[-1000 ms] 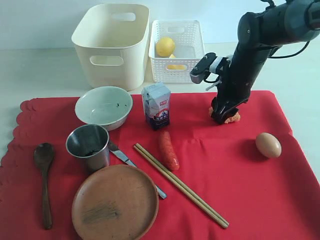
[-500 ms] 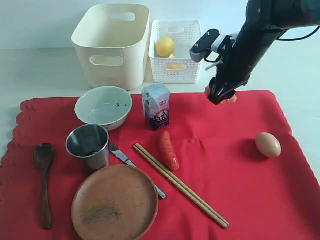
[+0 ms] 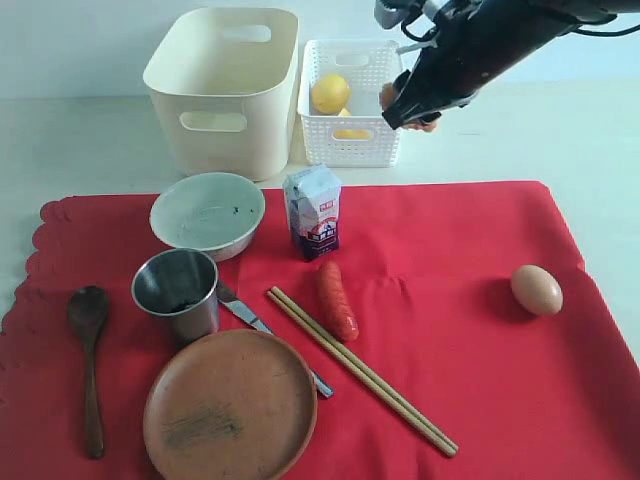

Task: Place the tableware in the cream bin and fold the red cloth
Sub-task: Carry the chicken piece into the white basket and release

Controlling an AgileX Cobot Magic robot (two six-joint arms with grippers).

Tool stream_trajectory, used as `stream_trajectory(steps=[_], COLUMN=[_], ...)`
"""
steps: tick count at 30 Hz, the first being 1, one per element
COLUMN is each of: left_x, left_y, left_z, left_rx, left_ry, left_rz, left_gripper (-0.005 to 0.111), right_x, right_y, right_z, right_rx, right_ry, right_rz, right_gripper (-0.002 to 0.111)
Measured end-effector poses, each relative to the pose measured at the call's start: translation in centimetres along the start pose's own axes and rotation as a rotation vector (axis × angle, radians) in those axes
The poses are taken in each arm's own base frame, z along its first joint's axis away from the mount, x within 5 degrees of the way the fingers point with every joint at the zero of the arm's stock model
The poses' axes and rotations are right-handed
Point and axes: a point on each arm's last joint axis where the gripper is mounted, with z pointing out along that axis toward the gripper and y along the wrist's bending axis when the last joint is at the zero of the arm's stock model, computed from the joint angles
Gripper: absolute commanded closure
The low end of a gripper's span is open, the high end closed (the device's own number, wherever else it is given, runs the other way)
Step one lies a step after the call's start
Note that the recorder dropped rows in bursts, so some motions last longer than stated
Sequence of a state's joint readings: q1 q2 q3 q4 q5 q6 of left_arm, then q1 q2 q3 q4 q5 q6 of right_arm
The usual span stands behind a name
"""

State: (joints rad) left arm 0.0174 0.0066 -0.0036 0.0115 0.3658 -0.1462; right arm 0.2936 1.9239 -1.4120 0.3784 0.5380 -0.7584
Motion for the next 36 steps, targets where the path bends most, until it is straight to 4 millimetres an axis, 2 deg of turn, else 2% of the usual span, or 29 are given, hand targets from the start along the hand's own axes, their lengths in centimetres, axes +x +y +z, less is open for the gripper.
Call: stream_trajectory(steps=[9,14,20,25,28,30,31,36], left_x=[0.0,0.0,0.0,0.0,0.0,0.0,0.0,0.0], left_y=[0.0,0.0,0.0,0.0,0.0,0.0,0.0,0.0], left_z=[0.0,0.0,0.0,0.0,0.0,0.0,0.0,0.0], left_rx=[0.0,0.0,0.0,0.0,0.0,0.0,0.0,0.0], left_ry=[0.0,0.0,0.0,0.0,0.0,0.0,0.0,0.0], left_rz=[0.0,0.0,0.0,0.0,0.0,0.0,0.0,0.0], left_gripper=[0.099,0.099,0.099,0.099,0.099,0.099,0.099,0.099], right_x=[-1.6,-2.8,-4.9,-5.4,-4.9,-4.4,-4.3,-3.8], right_y=[-1.3,-2.2,-3.6,-4.4,-4.7,-4.7,-4.7,-4.5], right_z=[-0.2,0.7,4.5,7.4,10.3,11.5,11.8,12.4], right_rx=[0.141,0.175,0.134,0.129,0.113,0.102,0.1,0.079], right_ry=[-0.185,-0.239,-0.236,-0.239,-0.218,-0.199,-0.195,-0.168], right_rz=[0.054,0.073,0.069,0.068,0.072,0.075,0.075,0.076], right_gripper=[0.108,0.108,0.108,0.108,0.108,0.101,0.091,0.06])
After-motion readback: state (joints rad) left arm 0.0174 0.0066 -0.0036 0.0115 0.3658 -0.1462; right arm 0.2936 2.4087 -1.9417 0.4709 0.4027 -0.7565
